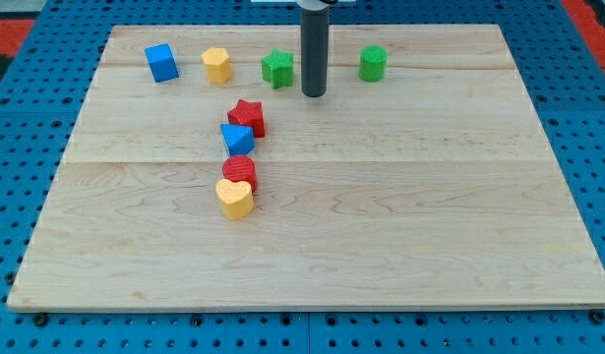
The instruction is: Move your arm towards the right top
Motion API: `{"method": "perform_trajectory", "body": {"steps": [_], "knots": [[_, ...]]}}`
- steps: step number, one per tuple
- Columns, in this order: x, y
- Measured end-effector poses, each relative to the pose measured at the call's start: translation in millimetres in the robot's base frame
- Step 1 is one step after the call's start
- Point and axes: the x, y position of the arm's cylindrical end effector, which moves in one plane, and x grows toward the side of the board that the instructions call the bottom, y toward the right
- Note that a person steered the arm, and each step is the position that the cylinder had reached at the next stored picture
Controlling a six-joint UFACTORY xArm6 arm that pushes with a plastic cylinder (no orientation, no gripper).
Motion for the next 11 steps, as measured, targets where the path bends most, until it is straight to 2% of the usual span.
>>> {"method": "perform_trajectory", "body": {"steps": [1, 4, 6, 8, 11], "knots": [[0.0, 6.8], [-8.0, 78.8], [-47.0, 129.3], [-59.3, 165.3], [-83.2, 165.9]]}}
